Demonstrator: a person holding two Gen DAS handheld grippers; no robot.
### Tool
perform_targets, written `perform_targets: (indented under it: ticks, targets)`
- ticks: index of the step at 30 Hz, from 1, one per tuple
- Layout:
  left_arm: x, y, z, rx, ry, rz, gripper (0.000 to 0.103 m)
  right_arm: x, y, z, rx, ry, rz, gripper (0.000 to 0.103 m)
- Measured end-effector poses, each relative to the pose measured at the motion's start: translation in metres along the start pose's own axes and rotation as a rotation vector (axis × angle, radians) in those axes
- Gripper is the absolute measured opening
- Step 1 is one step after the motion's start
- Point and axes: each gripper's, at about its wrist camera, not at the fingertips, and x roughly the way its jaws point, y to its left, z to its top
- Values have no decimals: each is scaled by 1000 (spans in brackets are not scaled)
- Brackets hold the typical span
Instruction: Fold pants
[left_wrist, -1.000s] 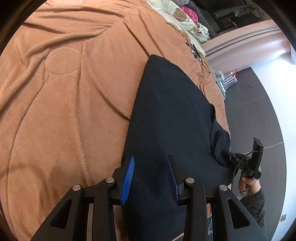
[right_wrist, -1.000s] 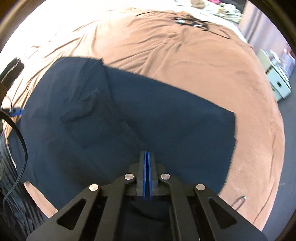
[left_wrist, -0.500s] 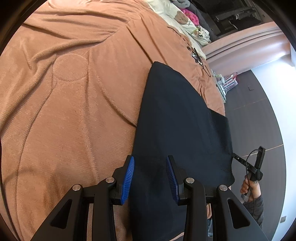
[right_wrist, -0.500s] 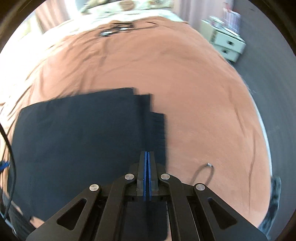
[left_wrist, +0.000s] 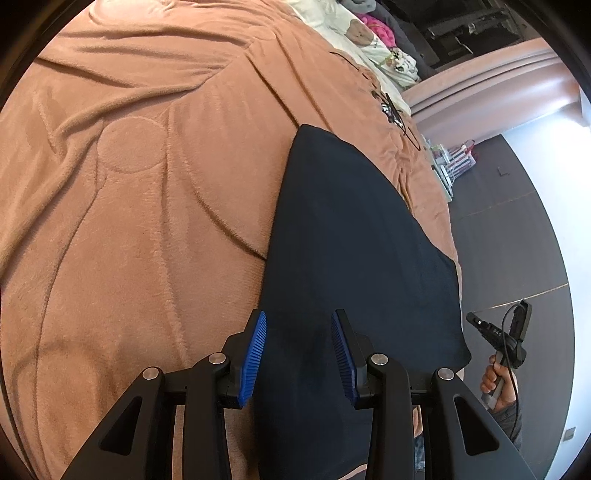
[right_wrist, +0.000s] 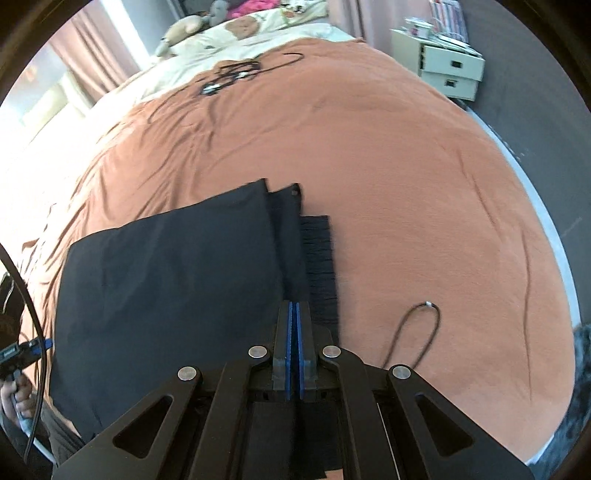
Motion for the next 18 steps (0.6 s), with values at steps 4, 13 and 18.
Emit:
perform_targets:
  ticks: [4,13,18]
  targets:
    - [1,-2,0,6,3,1,38,6,4,4,-26,-7,26,20]
    - [0,4,0,-9,0,12,38,23,-2,14,5,2,70,43]
    - [-1,10,1,-21,-4,13,38,30,-2,21,3,34,68,43]
